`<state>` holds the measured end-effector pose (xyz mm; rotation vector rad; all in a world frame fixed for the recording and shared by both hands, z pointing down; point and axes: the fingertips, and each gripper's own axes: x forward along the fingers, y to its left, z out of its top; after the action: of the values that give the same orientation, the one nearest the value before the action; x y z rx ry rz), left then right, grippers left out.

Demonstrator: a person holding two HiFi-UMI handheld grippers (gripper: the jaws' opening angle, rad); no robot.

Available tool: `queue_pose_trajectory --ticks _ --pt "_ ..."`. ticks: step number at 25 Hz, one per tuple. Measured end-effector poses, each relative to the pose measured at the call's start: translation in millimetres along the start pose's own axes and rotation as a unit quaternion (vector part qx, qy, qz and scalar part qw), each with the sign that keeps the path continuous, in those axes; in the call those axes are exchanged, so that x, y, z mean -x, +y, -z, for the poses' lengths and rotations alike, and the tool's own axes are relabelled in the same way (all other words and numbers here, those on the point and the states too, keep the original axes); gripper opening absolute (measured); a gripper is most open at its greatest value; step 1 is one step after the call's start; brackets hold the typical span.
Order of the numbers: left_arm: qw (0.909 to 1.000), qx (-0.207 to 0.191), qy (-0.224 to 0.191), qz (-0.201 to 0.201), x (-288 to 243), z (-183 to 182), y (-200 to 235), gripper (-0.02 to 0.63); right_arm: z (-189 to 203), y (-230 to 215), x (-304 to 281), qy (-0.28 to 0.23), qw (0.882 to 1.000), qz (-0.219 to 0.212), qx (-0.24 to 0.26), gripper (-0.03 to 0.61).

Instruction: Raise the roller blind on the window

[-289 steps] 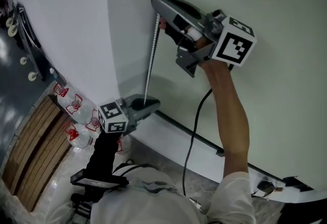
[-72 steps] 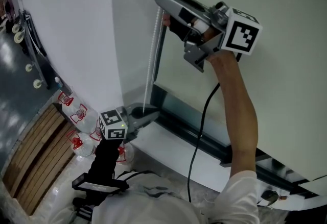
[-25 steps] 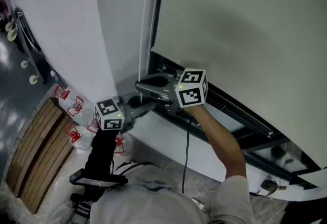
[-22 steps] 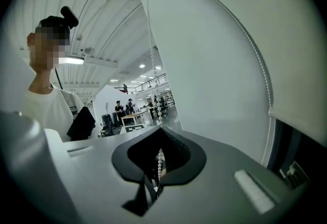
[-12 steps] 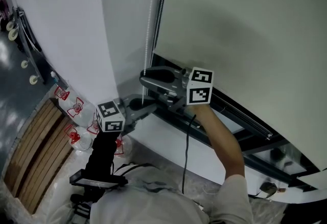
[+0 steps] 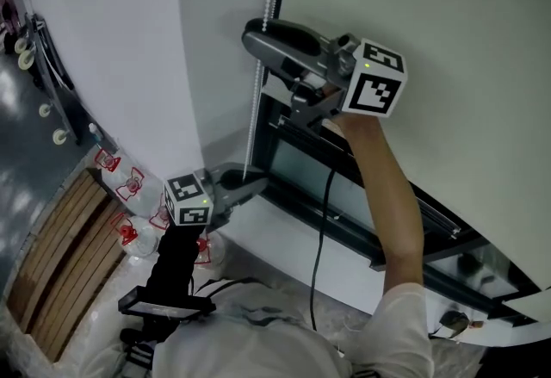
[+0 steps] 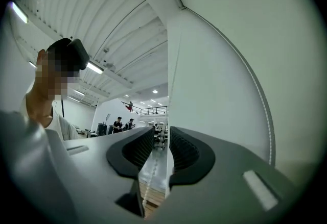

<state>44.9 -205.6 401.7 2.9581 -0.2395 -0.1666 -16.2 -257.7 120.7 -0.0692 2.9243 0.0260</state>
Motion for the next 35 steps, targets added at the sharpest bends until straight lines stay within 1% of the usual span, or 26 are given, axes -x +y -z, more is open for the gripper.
queue_pose_trajectory --ticks 6,10,12,13,16,23,27,35 --pt "1.0 0.0 0.001 0.0 1 0 0 -0.002 -43 0 -8 -0.018 1.0 -0.006 0.025 0.082" --pt "1.0 0.003 0.001 -0.002 1 1 0 -0.002 -58 1 -9 -0.027 0.999 -0.007 0.032 0.058" --pt "1.0 0.003 0.001 -0.001 1 2 0 -0.002 -61 2 -8 -0.03 0.999 -0.003 0.027 0.021" --pt "1.0 0.003 0.0 0.0 1 2 0 -0.002 -61 2 -7 -0.029 0.999 -0.001 0.021 0.02" --pt "1.0 0.006 0.0 0.001 1 4 -1 -0.002 -59 2 -6 -0.031 0.999 -0.004 -0.006 0.017" --pt "0.9999 0.013 -0.001 0.004 0 7 -3 -0.002 -51 3 -4 -0.02 1.0 -0.001 -0.01 0.015" --pt "0.9999 0.011 -0.002 0.007 0 7 -5 0.0 -26 8 -8 0.009 1.0 0.001 -0.012 0.015" --pt "1.0 0.007 0.0 0.003 -2 -2 0 -0.002 17 1 5 0.018 0.999 0.017 -0.042 0.015"
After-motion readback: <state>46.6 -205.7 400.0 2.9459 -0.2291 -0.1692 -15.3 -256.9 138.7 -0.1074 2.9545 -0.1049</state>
